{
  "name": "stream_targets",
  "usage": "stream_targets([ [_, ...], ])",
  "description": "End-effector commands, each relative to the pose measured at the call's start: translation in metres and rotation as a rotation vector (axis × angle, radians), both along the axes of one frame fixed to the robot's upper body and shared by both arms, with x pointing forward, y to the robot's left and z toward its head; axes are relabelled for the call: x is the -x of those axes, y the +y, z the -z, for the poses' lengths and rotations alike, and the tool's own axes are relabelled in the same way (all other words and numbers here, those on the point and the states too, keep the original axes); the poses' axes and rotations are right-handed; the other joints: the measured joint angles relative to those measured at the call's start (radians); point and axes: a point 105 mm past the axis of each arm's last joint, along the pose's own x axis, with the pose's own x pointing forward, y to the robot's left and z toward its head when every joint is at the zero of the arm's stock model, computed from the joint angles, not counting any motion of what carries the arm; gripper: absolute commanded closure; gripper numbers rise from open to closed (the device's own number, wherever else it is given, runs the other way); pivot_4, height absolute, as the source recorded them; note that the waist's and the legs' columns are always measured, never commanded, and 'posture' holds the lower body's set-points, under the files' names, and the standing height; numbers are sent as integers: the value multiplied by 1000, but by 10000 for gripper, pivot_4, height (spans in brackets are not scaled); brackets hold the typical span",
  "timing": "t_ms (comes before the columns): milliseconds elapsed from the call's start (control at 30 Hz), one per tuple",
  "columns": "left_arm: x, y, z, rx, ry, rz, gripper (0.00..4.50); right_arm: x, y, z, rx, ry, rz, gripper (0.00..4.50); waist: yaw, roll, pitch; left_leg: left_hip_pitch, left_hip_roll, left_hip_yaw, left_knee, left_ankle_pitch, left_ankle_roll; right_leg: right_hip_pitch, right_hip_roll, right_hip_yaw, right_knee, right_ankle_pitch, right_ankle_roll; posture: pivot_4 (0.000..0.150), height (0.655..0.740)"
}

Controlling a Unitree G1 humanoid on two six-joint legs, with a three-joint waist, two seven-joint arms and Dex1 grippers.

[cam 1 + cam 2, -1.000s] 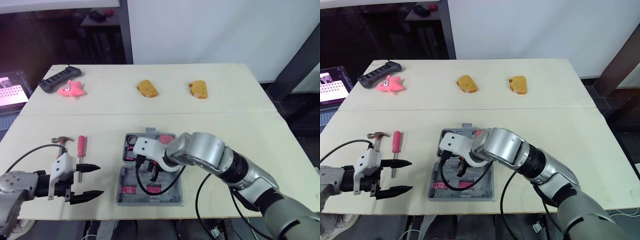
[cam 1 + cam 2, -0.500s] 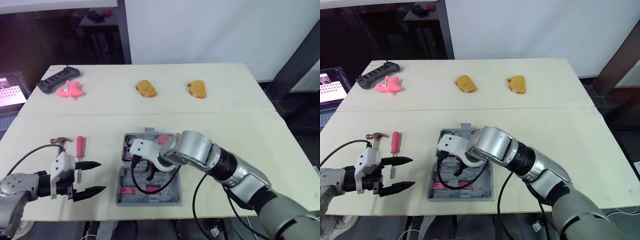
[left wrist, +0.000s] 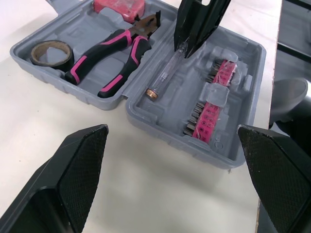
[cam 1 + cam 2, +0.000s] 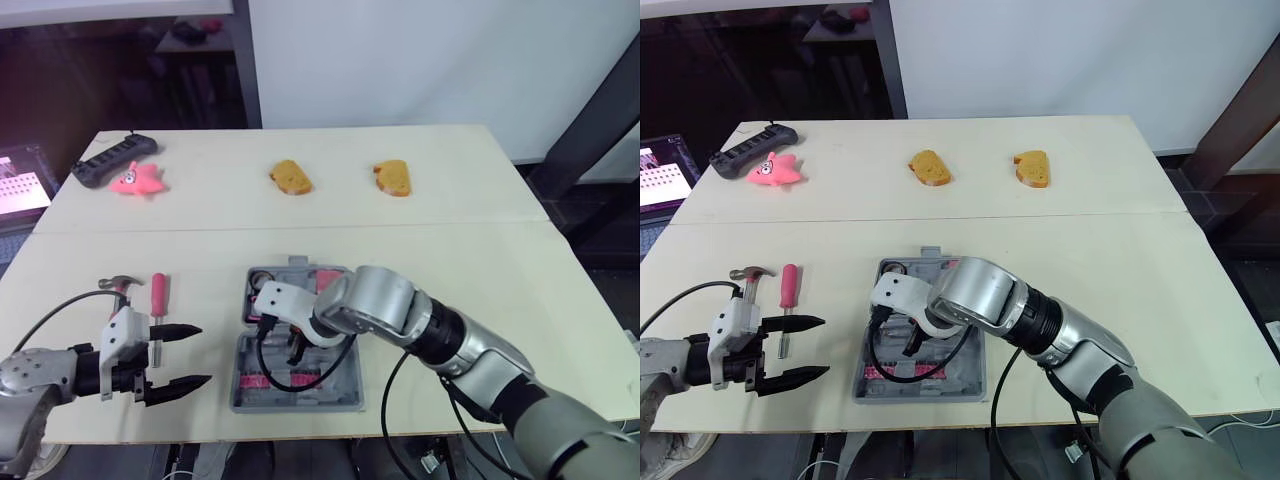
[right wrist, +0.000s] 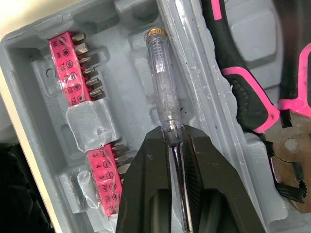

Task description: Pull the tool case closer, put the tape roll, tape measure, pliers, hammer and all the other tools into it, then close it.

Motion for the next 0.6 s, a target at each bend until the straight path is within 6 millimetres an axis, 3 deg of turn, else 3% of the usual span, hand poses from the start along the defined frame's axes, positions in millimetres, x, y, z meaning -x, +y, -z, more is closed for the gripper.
stream_targets([
  [33, 0, -2, -6, -4, -34, 11, 0, 2, 6, -1, -7, -7, -8, 44696, -7, 0, 0, 0, 0, 0, 0, 0, 0, 0, 0, 0, 0, 0, 0, 1500, 7400],
  [600, -3, -2, -6, -5, -21, 4, 0, 0, 19, 4, -32, -15, -15, 44696, -14, 0, 0, 0, 0, 0, 0, 0, 0, 0, 0, 0, 0, 0, 0, 1500, 7400],
])
